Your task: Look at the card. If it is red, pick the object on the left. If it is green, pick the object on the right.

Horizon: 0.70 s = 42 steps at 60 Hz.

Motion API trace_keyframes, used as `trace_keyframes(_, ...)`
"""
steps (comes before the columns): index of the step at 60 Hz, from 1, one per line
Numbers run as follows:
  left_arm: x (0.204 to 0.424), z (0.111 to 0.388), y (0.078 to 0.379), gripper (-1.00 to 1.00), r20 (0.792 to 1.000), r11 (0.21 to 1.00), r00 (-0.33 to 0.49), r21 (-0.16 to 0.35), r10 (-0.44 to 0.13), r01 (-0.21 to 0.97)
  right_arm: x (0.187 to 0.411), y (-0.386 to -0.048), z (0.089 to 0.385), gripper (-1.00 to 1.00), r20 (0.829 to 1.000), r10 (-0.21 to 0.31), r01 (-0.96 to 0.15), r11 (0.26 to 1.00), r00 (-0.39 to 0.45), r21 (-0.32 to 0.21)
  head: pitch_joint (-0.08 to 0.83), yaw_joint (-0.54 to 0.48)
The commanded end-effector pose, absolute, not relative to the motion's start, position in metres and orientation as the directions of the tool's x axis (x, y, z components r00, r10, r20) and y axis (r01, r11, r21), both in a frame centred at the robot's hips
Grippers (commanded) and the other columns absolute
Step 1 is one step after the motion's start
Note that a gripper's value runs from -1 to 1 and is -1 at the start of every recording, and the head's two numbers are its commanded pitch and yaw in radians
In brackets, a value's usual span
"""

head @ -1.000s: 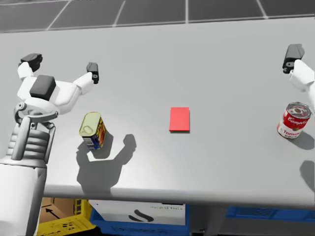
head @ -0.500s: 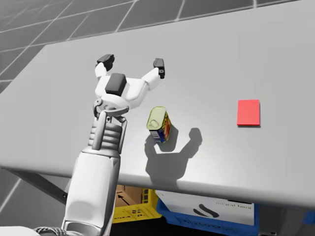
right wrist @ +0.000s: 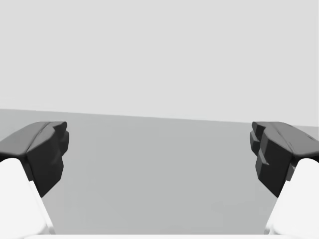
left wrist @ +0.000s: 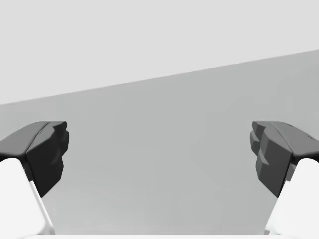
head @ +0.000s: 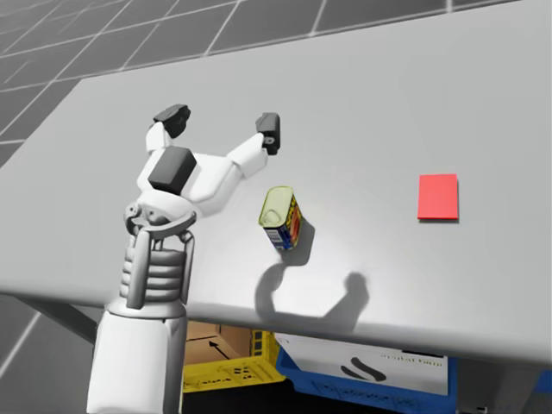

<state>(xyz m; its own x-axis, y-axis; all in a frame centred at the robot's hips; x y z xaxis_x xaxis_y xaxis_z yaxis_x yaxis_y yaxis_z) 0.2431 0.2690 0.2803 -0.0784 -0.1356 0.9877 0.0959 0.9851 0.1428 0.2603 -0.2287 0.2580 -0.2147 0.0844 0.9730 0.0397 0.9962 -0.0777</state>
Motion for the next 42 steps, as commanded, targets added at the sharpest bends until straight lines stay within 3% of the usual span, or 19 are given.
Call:
trace_keyframes(1,0.200,0.264,0.278,-1.00,0.991,0.982,-0.015,0.136,-0.135,0.133,0.262,-0.225,0.254,-1.00,0.976,0.066,0.039,0.998,-0.210,-0.059,0.715,0.41)
trace_keyframes(7,0.182,0.241,0.288,-1.00,0.984,0.976,0.084,0.140,-0.156,0.169,0.261,-0.226,0.255,-1.00,0.974,0.065,0.040,0.998,-0.218,-0.058,0.709,0.41)
trace_keyframes(8,0.178,0.236,0.289,-1.00,0.982,0.977,0.132,0.111,-0.136,0.181,0.261,-0.226,0.256,-1.00,0.973,0.066,0.041,0.997,-0.219,-0.059,0.708,0.41)
trace_keyframes(19,0.164,0.193,0.287,-1.00,0.973,0.978,0.212,0.052,-0.095,0.201,0.262,-0.226,0.256,-1.00,0.973,0.069,0.044,0.997,-0.222,-0.060,0.713,0.41)
trace_keyframes(21,0.163,0.185,0.285,-1.00,0.965,0.978,0.254,0.016,-0.069,0.208,0.261,-0.227,0.256,-1.00,0.972,0.069,0.044,0.997,-0.224,-0.061,0.713,0.41)
trace_keyframes(26,0.168,0.169,0.281,-1.00,0.956,0.981,0.293,-0.027,-0.031,0.191,0.261,-0.227,0.257,-1.00,0.971,0.068,0.046,0.997,-0.229,-0.059,0.708,0.41)
trace_keyframes(35,0.183,0.149,0.273,-1.00,0.954,0.987,0.301,-0.057,0.009,0.152,0.258,-0.228,0.261,-1.00,0.968,0.065,0.046,0.997,-0.242,-0.056,0.698,0.40)
trace_keyframes(42,0.198,0.143,0.264,-1.00,0.957,0.988,0.290,-0.034,-0.010,0.148,0.257,-0.229,0.264,-1.00,0.966,0.065,0.048,0.997,-0.251,-0.055,0.695,0.39)
